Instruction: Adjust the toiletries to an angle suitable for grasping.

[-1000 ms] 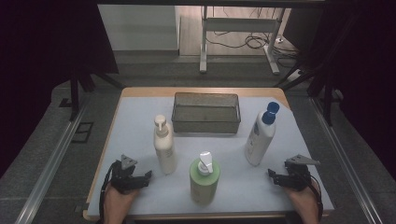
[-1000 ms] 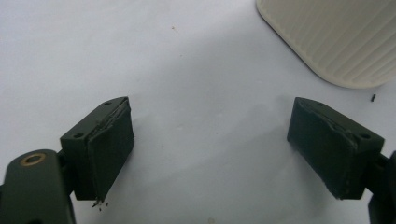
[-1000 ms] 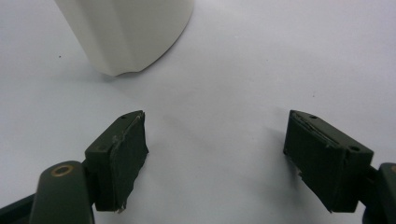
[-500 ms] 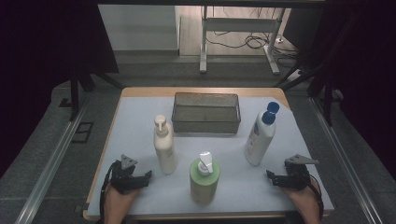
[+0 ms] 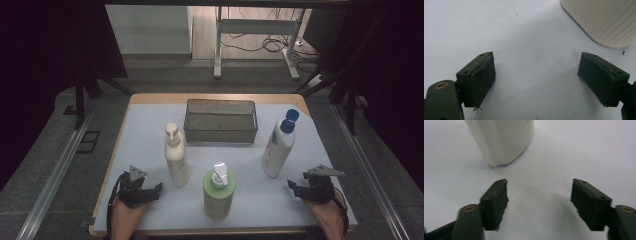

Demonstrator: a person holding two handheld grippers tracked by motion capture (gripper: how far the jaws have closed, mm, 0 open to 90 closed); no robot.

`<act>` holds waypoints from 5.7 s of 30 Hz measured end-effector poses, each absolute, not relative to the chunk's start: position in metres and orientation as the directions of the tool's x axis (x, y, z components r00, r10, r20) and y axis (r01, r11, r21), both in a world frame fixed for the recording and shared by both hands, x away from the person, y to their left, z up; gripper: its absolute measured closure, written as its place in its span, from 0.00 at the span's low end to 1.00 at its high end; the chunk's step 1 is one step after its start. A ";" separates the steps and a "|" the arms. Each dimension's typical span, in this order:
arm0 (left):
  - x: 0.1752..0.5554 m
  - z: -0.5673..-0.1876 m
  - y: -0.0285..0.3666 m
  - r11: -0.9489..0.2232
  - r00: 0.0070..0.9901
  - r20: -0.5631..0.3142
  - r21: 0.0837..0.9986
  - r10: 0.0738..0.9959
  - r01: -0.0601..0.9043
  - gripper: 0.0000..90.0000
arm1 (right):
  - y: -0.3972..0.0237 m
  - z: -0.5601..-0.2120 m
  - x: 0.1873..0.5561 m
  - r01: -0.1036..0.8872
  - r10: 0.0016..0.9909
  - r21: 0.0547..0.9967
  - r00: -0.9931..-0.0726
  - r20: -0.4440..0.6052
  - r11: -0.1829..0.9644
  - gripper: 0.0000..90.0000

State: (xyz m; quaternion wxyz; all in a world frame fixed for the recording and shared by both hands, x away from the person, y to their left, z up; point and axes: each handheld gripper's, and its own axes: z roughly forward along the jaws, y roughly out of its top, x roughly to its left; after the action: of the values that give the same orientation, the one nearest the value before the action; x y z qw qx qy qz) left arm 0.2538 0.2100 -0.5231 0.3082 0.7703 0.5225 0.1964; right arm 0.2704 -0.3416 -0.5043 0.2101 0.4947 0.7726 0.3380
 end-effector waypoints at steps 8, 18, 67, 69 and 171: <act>0.254 -0.523 0.210 -0.264 0.376 -0.020 0.680 0.926 0.684 0.16 | -0.344 -0.497 0.266 0.588 0.870 0.766 -0.487 0.079 0.260 0.61; 0.254 -0.523 0.210 -0.264 0.377 -0.019 0.680 0.926 0.684 0.16 | -0.344 -0.499 0.267 0.567 0.839 0.766 -0.540 0.070 0.301 0.77; 0.254 -0.523 0.210 -0.263 0.376 -0.018 0.682 0.927 0.683 0.16 | -0.269 -0.493 0.285 0.499 0.802 0.804 -0.595 0.048 0.323 1.00; 0.254 -0.523 0.210 -0.264 0.376 -0.018 0.681 0.927 0.683 0.16 | -0.267 -0.495 0.287 0.499 0.803 0.800 -0.595 0.038 0.333 1.00; 0.254 -0.523 0.210 -0.263 0.375 -0.019 0.682 0.927 0.683 0.16 | -0.320 -0.436 0.285 0.485 0.851 0.836 -0.524 0.042 0.257 0.31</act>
State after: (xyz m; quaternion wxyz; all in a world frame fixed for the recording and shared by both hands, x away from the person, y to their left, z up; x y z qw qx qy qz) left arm 0.2536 0.2098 -0.5234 0.3087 0.7696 0.5228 0.1977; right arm 0.2847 -0.3202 -0.4360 0.2158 0.4377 0.7629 0.4240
